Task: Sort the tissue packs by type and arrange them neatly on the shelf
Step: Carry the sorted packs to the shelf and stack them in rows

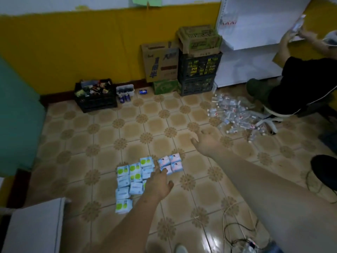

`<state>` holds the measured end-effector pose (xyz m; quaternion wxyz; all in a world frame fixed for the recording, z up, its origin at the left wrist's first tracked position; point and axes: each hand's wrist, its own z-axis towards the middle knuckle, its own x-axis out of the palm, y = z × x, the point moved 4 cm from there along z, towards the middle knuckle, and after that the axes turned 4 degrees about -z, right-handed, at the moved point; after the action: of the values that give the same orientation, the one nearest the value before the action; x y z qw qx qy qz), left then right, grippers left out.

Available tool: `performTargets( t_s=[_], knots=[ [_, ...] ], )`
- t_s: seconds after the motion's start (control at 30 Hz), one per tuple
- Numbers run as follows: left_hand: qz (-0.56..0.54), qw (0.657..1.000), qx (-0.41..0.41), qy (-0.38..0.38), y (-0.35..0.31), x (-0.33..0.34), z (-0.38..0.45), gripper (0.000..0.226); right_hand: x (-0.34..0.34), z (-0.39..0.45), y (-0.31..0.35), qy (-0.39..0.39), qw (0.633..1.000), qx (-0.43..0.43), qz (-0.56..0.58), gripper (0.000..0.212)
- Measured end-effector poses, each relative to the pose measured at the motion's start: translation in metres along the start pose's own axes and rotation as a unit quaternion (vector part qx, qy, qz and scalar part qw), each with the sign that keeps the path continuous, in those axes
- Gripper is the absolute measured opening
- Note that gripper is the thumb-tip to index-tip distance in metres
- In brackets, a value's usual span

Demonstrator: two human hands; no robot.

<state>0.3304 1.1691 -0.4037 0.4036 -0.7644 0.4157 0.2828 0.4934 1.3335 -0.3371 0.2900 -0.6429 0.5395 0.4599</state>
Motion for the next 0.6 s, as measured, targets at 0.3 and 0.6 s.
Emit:
performTargets(
  t_s=[0.3,0.6],
  knots=[
    [-0.015,0.993,-0.062,0.102,0.062,0.044,0.145,0.051,0.055,0.155,-0.005,0.043,0.999,0.0,-0.033,0.06],
    [-0.097,0.982,-0.119,0.112,0.111,0.1,0.326,0.051,0.183,0.307,-0.032,0.108,0.994,0.011,0.003,0.056]
  ],
)
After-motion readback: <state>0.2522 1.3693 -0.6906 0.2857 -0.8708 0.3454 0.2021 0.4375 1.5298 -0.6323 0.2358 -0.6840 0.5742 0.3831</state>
